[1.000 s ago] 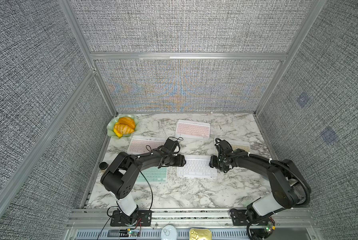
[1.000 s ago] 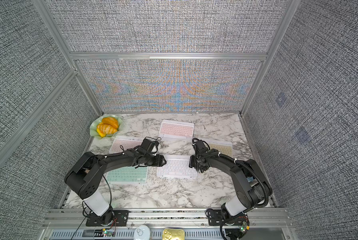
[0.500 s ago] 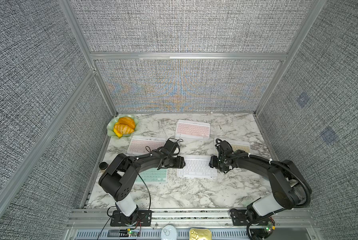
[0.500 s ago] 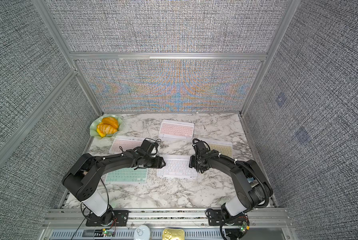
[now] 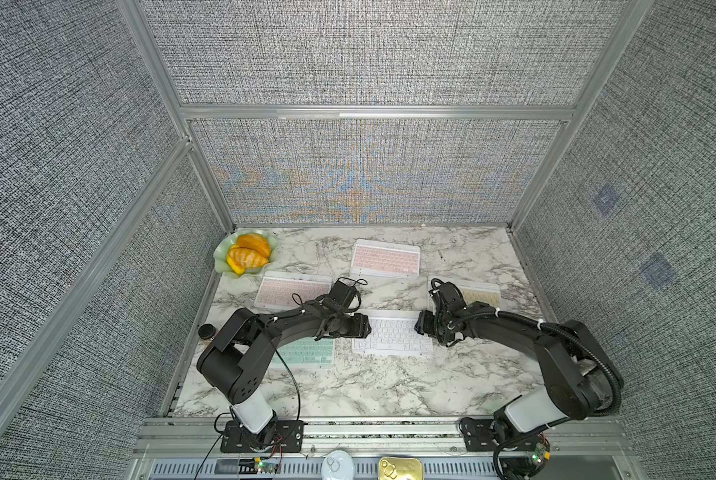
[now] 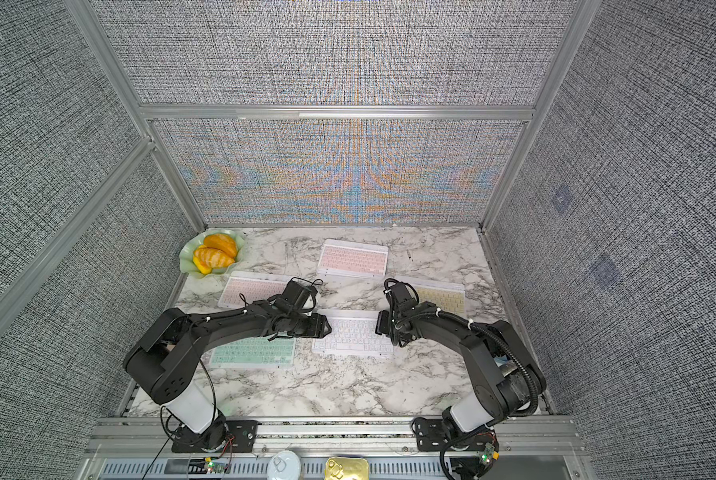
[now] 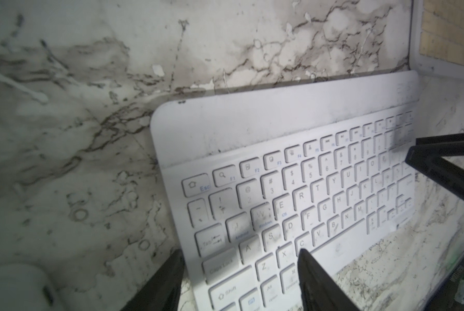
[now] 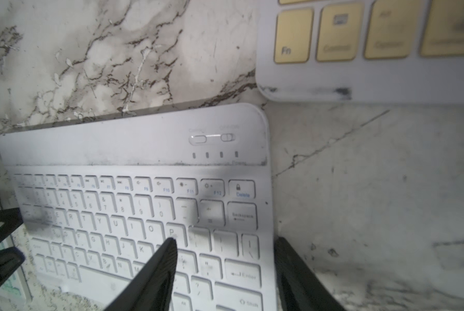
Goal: Stack the numeric keypads
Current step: Pick up the numeric keypad from the center of the board.
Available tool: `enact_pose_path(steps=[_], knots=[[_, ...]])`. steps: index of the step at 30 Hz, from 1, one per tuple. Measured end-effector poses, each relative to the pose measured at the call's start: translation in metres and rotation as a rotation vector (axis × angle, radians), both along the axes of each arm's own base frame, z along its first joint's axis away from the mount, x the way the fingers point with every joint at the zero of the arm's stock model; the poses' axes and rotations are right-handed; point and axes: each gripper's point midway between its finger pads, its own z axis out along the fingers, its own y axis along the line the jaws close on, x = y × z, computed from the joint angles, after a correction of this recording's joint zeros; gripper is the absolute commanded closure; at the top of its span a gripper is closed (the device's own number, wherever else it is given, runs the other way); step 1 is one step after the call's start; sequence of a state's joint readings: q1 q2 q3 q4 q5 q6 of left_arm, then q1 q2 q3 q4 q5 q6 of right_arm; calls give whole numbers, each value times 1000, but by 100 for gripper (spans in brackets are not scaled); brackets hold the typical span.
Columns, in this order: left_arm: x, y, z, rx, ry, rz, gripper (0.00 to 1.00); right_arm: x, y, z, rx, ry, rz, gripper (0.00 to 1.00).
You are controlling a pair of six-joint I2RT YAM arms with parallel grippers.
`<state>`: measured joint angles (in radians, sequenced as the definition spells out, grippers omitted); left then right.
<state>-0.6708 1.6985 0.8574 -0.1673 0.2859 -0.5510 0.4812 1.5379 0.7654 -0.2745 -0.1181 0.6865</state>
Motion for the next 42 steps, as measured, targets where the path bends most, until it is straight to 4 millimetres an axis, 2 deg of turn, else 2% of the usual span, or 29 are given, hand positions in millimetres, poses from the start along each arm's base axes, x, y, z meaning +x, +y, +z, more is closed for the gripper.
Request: enact_pose_path(steps=[14, 19, 27, 35, 42], knots=[[0, -1, -4, 13, -11, 4, 32, 1, -1, 5, 151, -19, -60, 40], [1, -2, -5, 9, -21, 2, 32, -8, -2, 7, 201, -2, -57, 39], [18, -5, -5, 4, -101, 22, 32, -21, 1, 8, 272, 27, -45, 39], [20, -5, -6, 8, -112, 23, 32, -25, 2, 10, 336, 32, -61, 39], [19, -5, -7, 14, -115, 18, 32, -21, 1, 19, 368, 5, -87, 39]])
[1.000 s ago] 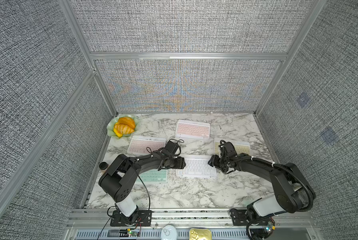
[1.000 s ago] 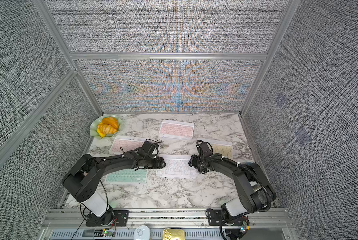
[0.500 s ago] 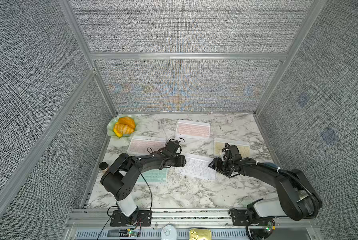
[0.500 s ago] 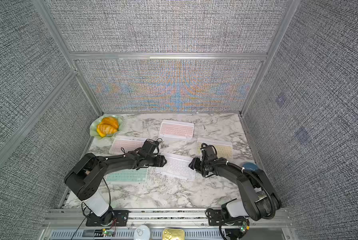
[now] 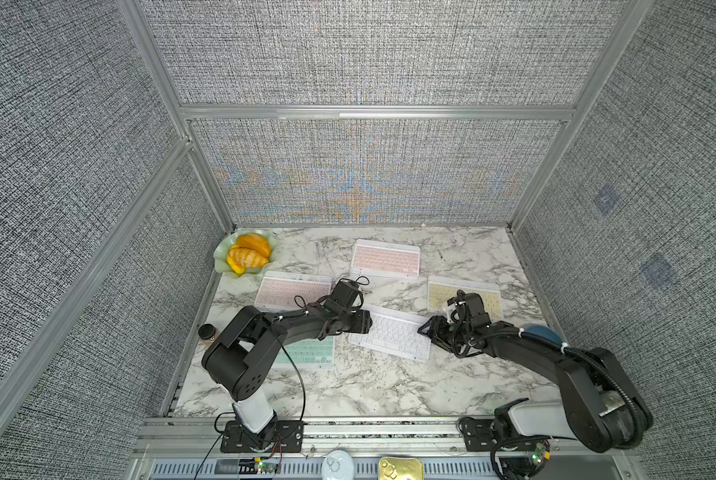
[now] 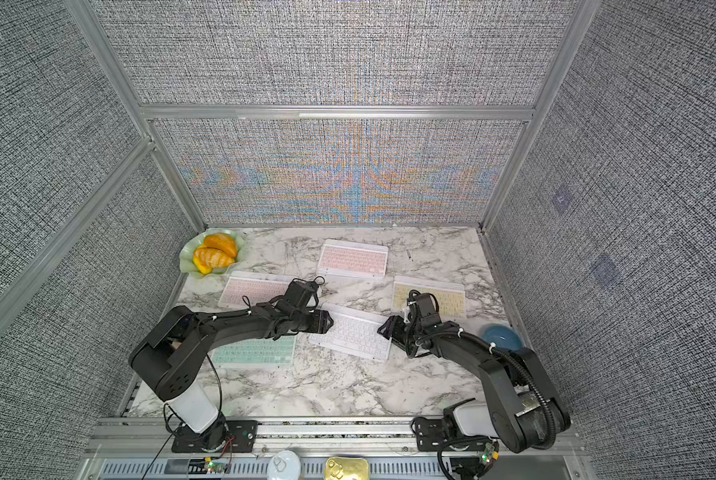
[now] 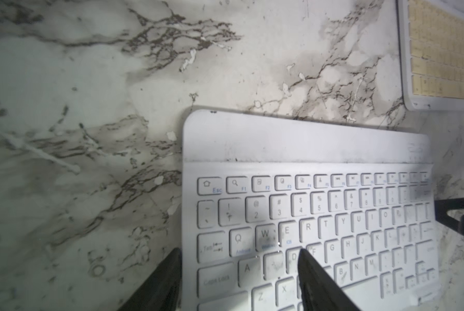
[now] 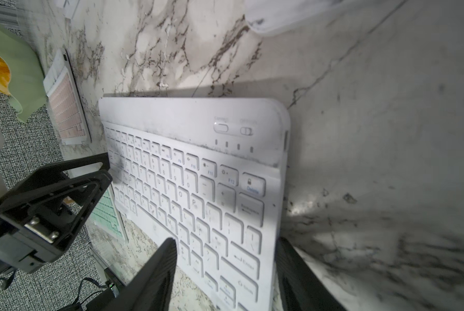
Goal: Stack the numeric keypads
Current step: Pick up the numeric keypad from the center of the board.
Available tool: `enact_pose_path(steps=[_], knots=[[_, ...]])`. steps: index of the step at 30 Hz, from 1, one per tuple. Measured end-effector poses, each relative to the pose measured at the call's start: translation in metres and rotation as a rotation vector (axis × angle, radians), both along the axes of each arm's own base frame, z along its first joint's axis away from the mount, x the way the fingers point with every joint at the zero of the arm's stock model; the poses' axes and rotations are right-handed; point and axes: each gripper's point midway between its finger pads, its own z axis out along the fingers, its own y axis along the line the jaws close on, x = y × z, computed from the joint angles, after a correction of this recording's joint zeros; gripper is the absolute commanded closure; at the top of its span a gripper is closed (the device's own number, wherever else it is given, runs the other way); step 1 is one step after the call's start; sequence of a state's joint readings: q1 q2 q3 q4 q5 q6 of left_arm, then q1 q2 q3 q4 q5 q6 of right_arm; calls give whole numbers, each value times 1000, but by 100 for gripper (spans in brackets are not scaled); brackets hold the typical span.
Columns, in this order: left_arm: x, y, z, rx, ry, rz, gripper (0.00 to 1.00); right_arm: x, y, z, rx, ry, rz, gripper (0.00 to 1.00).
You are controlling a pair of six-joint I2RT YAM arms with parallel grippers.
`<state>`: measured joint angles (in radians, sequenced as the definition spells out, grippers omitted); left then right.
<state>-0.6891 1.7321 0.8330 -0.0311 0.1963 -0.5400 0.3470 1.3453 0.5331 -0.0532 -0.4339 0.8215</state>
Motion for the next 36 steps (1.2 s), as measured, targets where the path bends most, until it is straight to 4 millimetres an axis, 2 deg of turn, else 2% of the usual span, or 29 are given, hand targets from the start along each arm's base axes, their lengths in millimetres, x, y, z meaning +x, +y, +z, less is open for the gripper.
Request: enact_pose_path(steps=[36], knots=[[3, -3, -1, 8, -58, -12, 32, 6, -2, 39, 111, -96, -59, 38]])
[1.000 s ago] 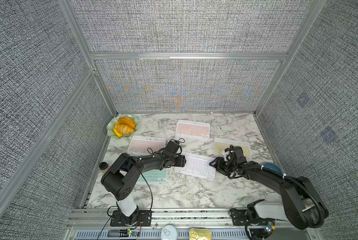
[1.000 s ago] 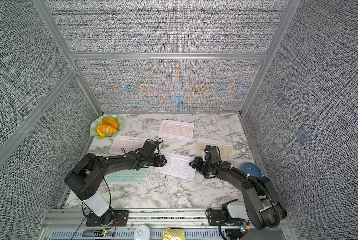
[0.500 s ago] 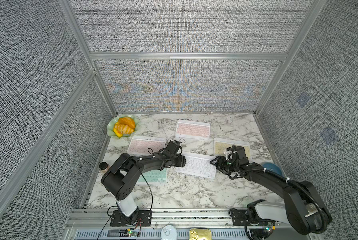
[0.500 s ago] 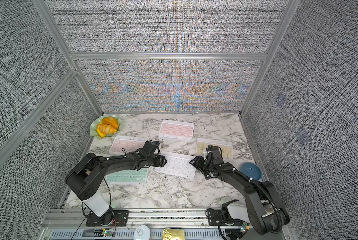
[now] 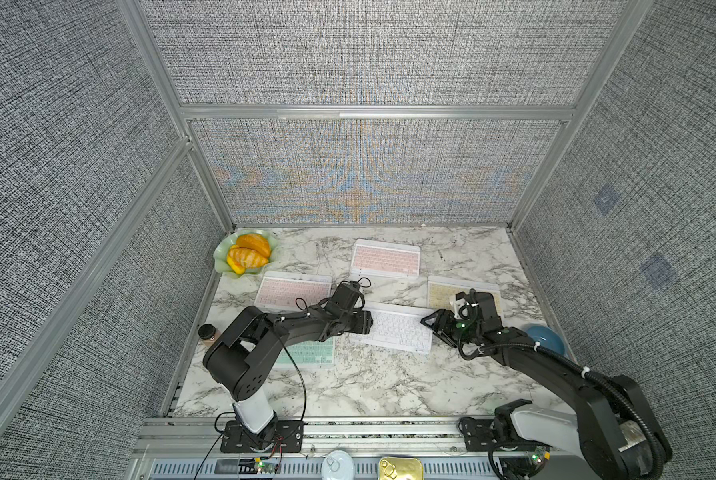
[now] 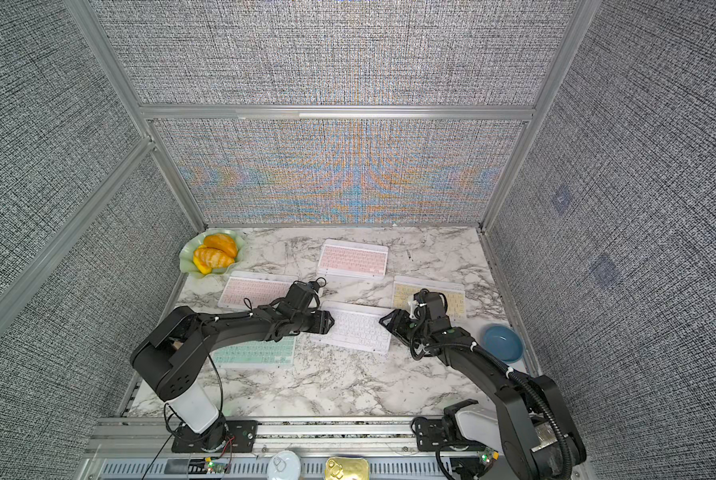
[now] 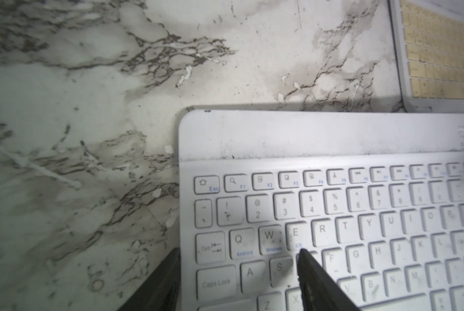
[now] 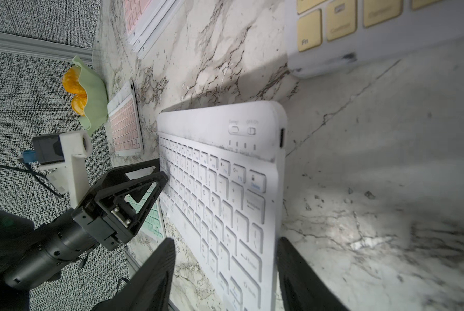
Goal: Stack the numeric keypads
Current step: Pick up the numeric keypad from the center of the board.
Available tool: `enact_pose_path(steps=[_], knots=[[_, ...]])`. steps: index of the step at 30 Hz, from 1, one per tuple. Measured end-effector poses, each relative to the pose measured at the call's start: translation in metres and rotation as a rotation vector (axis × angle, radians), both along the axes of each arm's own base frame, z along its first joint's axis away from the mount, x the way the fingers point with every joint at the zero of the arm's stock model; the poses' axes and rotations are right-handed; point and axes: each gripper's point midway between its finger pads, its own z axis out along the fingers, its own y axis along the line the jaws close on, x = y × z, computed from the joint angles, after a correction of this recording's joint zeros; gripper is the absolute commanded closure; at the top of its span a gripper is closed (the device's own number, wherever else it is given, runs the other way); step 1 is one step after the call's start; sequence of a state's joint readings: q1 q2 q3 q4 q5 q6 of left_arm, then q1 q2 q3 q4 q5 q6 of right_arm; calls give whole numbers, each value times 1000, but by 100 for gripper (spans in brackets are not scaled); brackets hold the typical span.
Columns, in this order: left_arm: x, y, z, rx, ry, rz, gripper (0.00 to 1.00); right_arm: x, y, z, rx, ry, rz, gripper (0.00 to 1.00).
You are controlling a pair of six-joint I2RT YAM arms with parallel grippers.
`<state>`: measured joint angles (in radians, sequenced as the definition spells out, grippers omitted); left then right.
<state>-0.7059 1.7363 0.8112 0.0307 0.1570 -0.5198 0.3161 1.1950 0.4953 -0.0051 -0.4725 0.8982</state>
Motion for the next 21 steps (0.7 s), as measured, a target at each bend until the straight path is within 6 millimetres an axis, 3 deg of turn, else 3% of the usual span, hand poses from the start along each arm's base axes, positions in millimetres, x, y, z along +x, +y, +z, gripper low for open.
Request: enact_pose_path(steps=[21], knots=[[0, -2, -1, 10, -27, -7, 32, -1, 2, 13, 22, -34, 8, 35]])
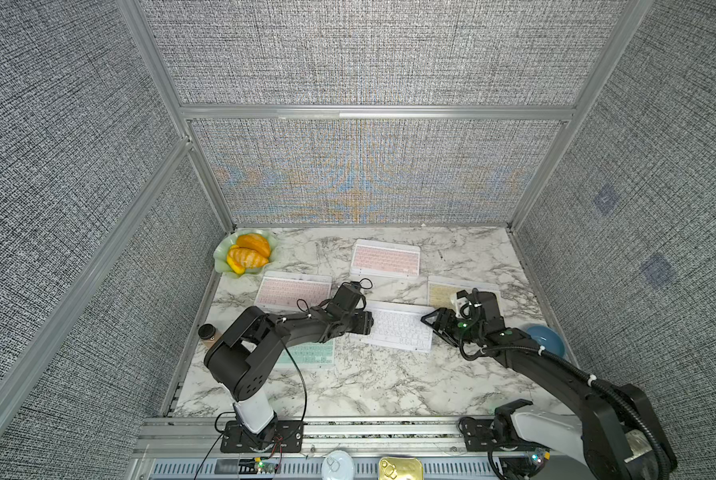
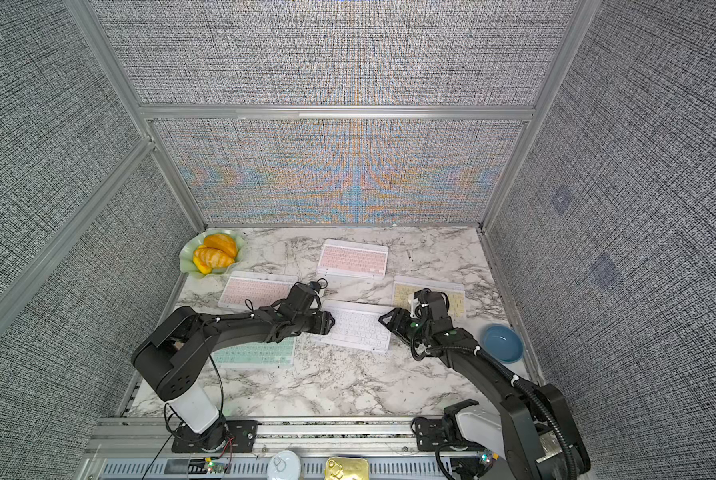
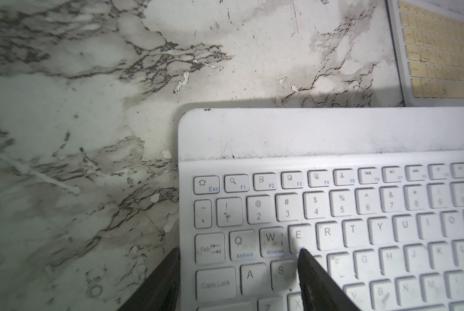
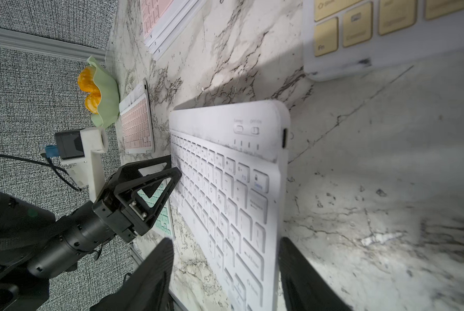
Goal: Stack the numeric keypads
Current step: Pick up the numeric keypad from the center of the board.
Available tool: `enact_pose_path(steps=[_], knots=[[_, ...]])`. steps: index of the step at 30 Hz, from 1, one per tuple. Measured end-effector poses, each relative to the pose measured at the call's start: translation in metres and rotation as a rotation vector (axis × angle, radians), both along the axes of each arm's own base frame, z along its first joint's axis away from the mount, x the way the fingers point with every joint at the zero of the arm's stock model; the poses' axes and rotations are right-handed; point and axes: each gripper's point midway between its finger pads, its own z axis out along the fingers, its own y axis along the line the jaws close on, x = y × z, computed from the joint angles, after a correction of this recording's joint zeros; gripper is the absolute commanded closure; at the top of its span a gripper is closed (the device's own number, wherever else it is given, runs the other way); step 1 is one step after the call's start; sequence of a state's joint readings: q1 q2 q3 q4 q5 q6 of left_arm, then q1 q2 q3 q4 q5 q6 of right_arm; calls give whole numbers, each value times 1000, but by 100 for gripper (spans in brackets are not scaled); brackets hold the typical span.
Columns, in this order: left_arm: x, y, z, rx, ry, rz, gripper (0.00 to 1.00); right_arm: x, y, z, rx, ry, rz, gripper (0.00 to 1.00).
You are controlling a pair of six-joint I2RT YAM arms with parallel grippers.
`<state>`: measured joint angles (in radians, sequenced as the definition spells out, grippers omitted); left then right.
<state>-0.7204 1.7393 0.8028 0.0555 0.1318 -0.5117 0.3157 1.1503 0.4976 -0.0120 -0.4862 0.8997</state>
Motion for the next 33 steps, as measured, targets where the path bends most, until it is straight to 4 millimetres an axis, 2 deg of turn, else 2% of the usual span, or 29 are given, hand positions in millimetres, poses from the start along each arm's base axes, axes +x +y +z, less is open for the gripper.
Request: enact_pose_path(steps=[8, 26, 33], knots=[[1, -1, 2, -17, -20, -2, 32, -1, 2, 6, 16, -13, 8, 35], [2, -6, 3, -23, -55, -10, 32, -3, 1, 2, 24, 13, -6, 35], [2, -6, 3, -18, -64, -8, 32, -2, 1, 10, 35, -7, -9, 35]])
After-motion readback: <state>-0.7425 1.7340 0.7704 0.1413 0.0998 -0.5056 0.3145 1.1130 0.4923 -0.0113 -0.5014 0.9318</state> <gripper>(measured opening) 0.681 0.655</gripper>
